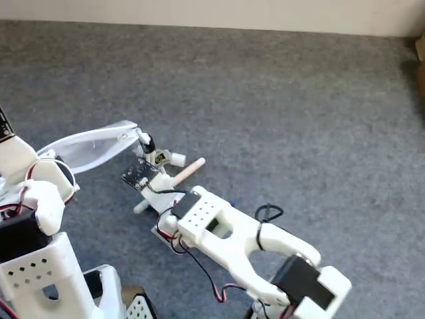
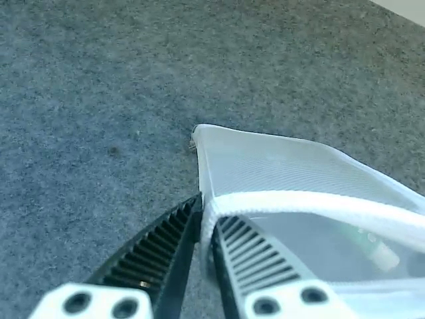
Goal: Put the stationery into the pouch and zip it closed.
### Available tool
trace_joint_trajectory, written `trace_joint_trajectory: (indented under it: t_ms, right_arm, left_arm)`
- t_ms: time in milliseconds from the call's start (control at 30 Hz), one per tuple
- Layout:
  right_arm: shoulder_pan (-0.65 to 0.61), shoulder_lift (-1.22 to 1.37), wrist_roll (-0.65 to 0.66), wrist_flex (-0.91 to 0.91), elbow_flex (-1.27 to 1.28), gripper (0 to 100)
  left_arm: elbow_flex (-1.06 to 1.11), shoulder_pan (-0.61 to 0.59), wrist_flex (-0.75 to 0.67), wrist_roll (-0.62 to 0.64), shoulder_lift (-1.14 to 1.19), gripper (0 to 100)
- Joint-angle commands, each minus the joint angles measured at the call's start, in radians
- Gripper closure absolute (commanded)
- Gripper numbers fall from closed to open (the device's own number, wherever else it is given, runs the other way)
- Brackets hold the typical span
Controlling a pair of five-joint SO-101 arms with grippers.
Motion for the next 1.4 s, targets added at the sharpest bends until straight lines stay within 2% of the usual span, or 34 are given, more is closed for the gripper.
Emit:
trace_joint_trajectory:
  t_ms: [0,300,533,767,900,1367]
  right_arm:
    - [-0.010,0.030,-0.003,0.002,-0.087,82.1]
    - [-0.012,0.136,0.000,0.002,-0.108,82.8]
    - [-0.013,0.136,0.002,0.002,-0.108,96.4]
    - [-0.039,0.127,0.002,0.007,-0.101,99.3]
    - [-0.079,0.041,0.002,0.036,-0.068,99.4]
    - [-0.096,-0.461,0.002,0.050,0.177,99.4]
  left_arm:
    - [-0.008,-0.010,-0.023,0.008,0.001,99]
    - [0.013,-0.010,-0.029,0.008,0.001,99]
    - [0.012,-0.010,-0.028,0.008,0.001,99]
    - [0.012,-0.010,-0.028,0.008,0.001,99]
    - [0.013,-0.007,-0.025,0.008,0.001,99]
    - [0.013,-0.002,-0.023,0.008,0.001,99]
